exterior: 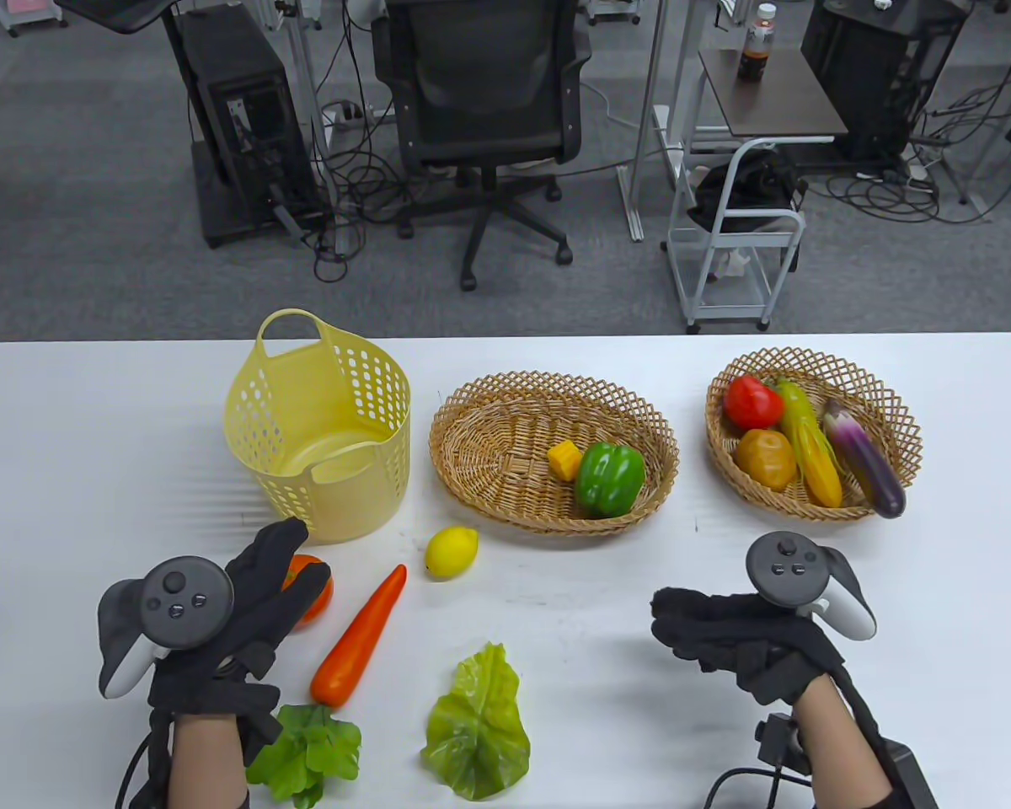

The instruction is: Place 10 objects into 3 containers

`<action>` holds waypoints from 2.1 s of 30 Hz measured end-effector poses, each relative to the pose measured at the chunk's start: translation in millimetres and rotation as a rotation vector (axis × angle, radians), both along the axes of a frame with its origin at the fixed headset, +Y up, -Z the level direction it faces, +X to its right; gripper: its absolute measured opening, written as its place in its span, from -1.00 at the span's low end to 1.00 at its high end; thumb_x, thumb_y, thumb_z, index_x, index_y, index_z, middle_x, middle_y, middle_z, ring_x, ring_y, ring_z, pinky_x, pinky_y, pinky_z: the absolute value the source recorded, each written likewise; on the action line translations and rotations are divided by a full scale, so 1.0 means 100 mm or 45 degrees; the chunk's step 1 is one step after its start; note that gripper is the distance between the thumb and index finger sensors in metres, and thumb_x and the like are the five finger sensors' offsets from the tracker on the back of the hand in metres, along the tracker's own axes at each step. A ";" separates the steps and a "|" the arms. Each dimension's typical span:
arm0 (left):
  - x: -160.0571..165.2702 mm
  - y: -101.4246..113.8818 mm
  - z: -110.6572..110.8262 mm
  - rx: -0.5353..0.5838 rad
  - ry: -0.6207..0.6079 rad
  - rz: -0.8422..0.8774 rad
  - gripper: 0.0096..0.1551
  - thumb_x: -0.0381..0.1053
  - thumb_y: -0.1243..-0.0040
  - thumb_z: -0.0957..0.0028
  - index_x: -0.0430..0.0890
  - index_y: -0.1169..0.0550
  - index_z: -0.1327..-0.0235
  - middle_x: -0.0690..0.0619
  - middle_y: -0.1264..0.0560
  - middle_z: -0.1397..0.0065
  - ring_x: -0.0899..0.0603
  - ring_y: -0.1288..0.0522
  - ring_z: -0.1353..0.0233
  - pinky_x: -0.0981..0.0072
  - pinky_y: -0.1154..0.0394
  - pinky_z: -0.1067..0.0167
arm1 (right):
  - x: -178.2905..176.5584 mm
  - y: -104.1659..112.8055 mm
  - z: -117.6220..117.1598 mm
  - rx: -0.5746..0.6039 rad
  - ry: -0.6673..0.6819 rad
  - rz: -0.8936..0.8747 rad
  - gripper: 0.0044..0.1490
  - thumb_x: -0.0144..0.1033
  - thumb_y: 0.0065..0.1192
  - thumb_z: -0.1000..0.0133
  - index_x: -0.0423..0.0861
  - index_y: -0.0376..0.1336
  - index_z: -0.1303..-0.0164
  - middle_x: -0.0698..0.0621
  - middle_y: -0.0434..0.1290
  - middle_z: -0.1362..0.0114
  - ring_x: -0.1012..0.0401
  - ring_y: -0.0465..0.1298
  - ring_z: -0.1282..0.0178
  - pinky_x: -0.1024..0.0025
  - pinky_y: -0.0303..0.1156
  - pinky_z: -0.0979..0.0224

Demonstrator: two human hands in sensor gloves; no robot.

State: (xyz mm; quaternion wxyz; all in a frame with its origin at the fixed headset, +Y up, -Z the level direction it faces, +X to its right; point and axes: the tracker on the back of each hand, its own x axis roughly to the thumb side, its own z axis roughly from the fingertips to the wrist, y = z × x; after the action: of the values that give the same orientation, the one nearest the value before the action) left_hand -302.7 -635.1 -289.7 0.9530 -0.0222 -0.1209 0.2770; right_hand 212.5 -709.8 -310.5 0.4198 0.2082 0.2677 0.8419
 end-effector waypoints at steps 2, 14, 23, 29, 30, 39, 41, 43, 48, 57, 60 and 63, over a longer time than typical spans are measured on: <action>-0.01 -0.02 0.00 -0.012 0.039 -0.043 0.02 0.48 0.22 -0.29 -0.26 -0.20 -0.71 -0.39 -0.21 -0.73 -0.57 -0.24 -0.63 -0.41 -0.31 -0.39 | 0.01 -0.06 0.00 -0.027 0.011 -0.035 0.09 0.24 -0.04 -0.27 -0.45 0.03 -0.61 -0.52 0.25 -0.55 -0.33 0.46 -0.32 -0.07 0.50 -0.25; -0.21 -0.50 -0.39 0.100 0.136 -0.254 -0.01 0.49 -0.04 -0.14 -0.08 -0.22 -0.67 -0.20 -0.20 -0.73 -0.40 -0.29 -0.66 -0.26 -0.39 -0.41 | 0.05 -0.12 0.03 -0.030 0.000 0.012 0.07 0.21 -0.03 -0.27 -0.45 0.00 -0.62 -0.52 0.22 -0.57 -0.34 0.43 -0.35 -0.10 0.47 -0.28; -0.38 -0.86 -0.62 -0.302 0.115 -0.214 0.06 0.48 -0.16 -0.08 0.06 -0.08 -0.71 -0.22 -0.09 -0.76 -0.42 -0.24 -0.68 -0.27 -0.39 -0.41 | 0.05 -0.14 0.05 -0.037 0.005 0.008 0.06 0.20 -0.04 -0.27 -0.44 -0.02 -0.63 -0.52 0.19 -0.59 -0.34 0.41 -0.37 -0.11 0.45 -0.30; -0.33 -1.04 -0.74 -0.426 0.087 -0.319 0.04 0.47 -0.20 -0.04 0.25 0.00 -0.67 -0.27 0.01 -0.77 -0.48 -0.29 -0.64 -0.19 -0.50 -0.35 | 0.05 -0.18 0.04 -0.070 -0.006 0.055 0.07 0.21 -0.03 -0.27 -0.43 -0.01 -0.63 -0.51 0.21 -0.58 -0.32 0.46 -0.31 -0.02 0.53 -0.21; -0.33 -1.06 -0.75 -0.447 0.086 -0.319 0.04 0.47 -0.21 -0.04 0.25 -0.01 -0.67 -0.26 0.00 -0.77 -0.48 -0.29 -0.64 -0.19 -0.50 -0.35 | 0.05 -0.19 0.03 -0.075 -0.007 0.063 0.07 0.22 -0.03 -0.27 -0.43 -0.01 -0.63 -0.51 0.21 -0.58 -0.32 0.47 -0.31 -0.01 0.53 -0.21; -0.32 -1.10 -0.74 -0.389 0.061 -0.377 0.11 0.47 -0.25 0.03 0.14 -0.02 -0.66 -0.23 -0.19 -0.70 -0.36 -0.40 -0.58 0.12 -0.59 -0.25 | 0.02 -0.21 0.02 -0.098 0.017 0.054 0.08 0.23 -0.04 -0.27 -0.43 -0.02 -0.63 -0.50 0.21 -0.57 -0.28 0.48 -0.29 0.07 0.55 -0.19; -0.34 -1.07 -0.71 -0.364 0.056 -0.385 0.13 0.49 -0.24 0.05 0.10 -0.04 -0.66 -0.24 -0.23 -0.68 -0.36 -0.44 -0.55 0.14 -0.61 -0.20 | -0.01 -0.20 0.03 -0.089 0.032 0.061 0.08 0.23 -0.04 -0.27 -0.42 -0.02 -0.63 -0.50 0.21 -0.58 -0.29 0.48 -0.29 0.07 0.55 -0.19; -0.39 -0.98 -0.65 -0.276 0.060 -0.324 0.14 0.50 -0.23 0.06 0.09 -0.04 -0.66 -0.23 -0.24 -0.67 -0.35 -0.45 -0.54 0.16 -0.62 -0.17 | -0.02 -0.20 0.04 -0.083 0.037 0.072 0.08 0.23 -0.04 -0.27 -0.42 -0.02 -0.63 -0.50 0.21 -0.57 -0.29 0.49 -0.29 0.07 0.55 -0.20; -0.48 -0.34 -0.34 0.039 0.023 -0.118 0.14 0.51 -0.22 0.05 0.09 -0.05 -0.68 -0.21 -0.24 -0.69 -0.34 -0.46 -0.53 0.31 -0.63 -0.01 | -0.09 -0.16 0.08 -0.074 0.084 0.015 0.08 0.23 -0.05 -0.27 -0.42 -0.02 -0.63 -0.50 0.22 -0.57 -0.27 0.50 -0.27 0.11 0.55 -0.19; -0.37 0.35 -0.63 0.201 0.148 0.037 0.14 0.56 -0.11 -0.01 0.11 0.03 -0.71 -0.15 -0.22 -0.72 -0.29 -0.46 -0.55 0.42 -0.61 0.03 | -0.19 -0.14 0.14 -0.067 0.147 -0.010 0.06 0.23 -0.08 -0.28 -0.41 -0.02 -0.63 -0.50 0.23 -0.56 -0.26 0.52 -0.24 0.15 0.57 -0.18; -0.31 0.35 -0.85 0.176 0.211 0.110 0.14 0.56 -0.09 -0.02 0.12 0.06 -0.71 -0.12 -0.19 -0.73 -0.27 -0.44 -0.57 0.44 -0.61 0.01 | -0.19 -0.14 0.15 -0.057 0.151 0.003 0.06 0.23 -0.08 -0.28 -0.41 -0.02 -0.64 -0.50 0.22 -0.56 -0.26 0.51 -0.25 0.14 0.57 -0.19; -0.33 0.27 -1.01 0.139 0.306 0.132 0.14 0.58 -0.07 -0.03 0.12 0.08 -0.71 -0.11 -0.18 -0.74 -0.26 -0.44 -0.58 0.47 -0.61 0.01 | -0.18 -0.12 0.15 -0.049 0.148 -0.011 0.06 0.23 -0.08 -0.28 -0.41 -0.03 -0.64 -0.50 0.22 -0.57 -0.26 0.51 -0.25 0.14 0.56 -0.19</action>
State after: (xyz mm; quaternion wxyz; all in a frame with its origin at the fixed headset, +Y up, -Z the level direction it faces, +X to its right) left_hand -335.6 -607.7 -390.6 0.9448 0.0692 -0.0219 0.3194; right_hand 194.4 -722.1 -295.7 0.4112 0.2498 0.3067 0.8212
